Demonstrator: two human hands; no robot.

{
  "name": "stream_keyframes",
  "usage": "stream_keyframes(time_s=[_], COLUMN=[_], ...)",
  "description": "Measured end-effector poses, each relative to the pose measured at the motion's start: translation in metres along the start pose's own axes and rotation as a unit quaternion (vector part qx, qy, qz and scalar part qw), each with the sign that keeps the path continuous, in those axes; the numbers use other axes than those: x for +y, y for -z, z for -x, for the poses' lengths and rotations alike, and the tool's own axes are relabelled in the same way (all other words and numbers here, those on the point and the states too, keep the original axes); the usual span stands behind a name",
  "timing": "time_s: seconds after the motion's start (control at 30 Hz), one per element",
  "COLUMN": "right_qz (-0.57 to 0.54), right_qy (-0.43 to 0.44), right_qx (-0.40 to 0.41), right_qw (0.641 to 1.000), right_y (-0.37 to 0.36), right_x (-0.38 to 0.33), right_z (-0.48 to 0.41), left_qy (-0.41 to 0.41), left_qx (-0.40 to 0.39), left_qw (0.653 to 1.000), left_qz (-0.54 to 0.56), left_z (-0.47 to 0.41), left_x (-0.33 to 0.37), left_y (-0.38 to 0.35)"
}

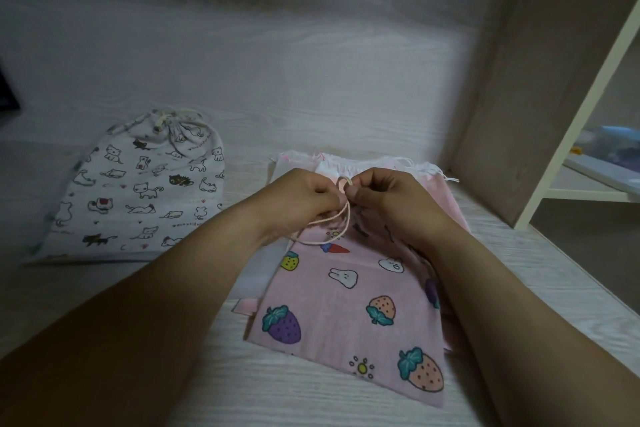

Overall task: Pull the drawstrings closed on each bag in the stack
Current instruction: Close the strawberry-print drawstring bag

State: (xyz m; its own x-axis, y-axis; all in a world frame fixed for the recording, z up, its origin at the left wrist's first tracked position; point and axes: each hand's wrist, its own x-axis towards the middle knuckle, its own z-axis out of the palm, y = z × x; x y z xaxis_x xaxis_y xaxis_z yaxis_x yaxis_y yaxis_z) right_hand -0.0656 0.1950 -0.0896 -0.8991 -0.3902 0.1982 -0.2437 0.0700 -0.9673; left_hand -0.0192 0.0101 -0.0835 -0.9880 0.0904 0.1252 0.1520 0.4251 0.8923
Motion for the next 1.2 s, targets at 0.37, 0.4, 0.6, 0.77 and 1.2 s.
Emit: stream_keyframes(time_s=[0.37, 0.4, 0.6, 0.77, 1.2], right_qz=[-0.002, -0.001, 0.000, -0.010, -0.002], right_qy=[0.008, 0.011, 0.016, 0.013, 0.060], right_qx=[-0.001, 0.005, 0.015, 0.001, -0.010], right_qw=[1.000, 1.000, 1.000, 1.000, 0.998], right_y=[0.005, 0.004, 0.000, 0.000, -0.002], right_x=[0.000, 0.000, 0.003, 0.005, 0.007], right_z=[-0.001, -0.001, -0.001, -0.002, -0.002], left_qy=[-0.034, -0.031, -0.021, -0.039, -0.052], left_qx=[0.007, 0.012, 0.008, 0.049, 0.028], left_qw=[0.999, 0.999, 1.000, 0.998, 0.998], left_qz=[0.038, 0.032, 0.016, -0.006, 0.007], left_z=[-0.005, -0.005, -0.002, -0.004, -0.005], left_x=[-0.009, -0.009, -0.008, -0.008, -0.011], left_y=[-0.001, -0.001, -0.005, -0.011, -0.004])
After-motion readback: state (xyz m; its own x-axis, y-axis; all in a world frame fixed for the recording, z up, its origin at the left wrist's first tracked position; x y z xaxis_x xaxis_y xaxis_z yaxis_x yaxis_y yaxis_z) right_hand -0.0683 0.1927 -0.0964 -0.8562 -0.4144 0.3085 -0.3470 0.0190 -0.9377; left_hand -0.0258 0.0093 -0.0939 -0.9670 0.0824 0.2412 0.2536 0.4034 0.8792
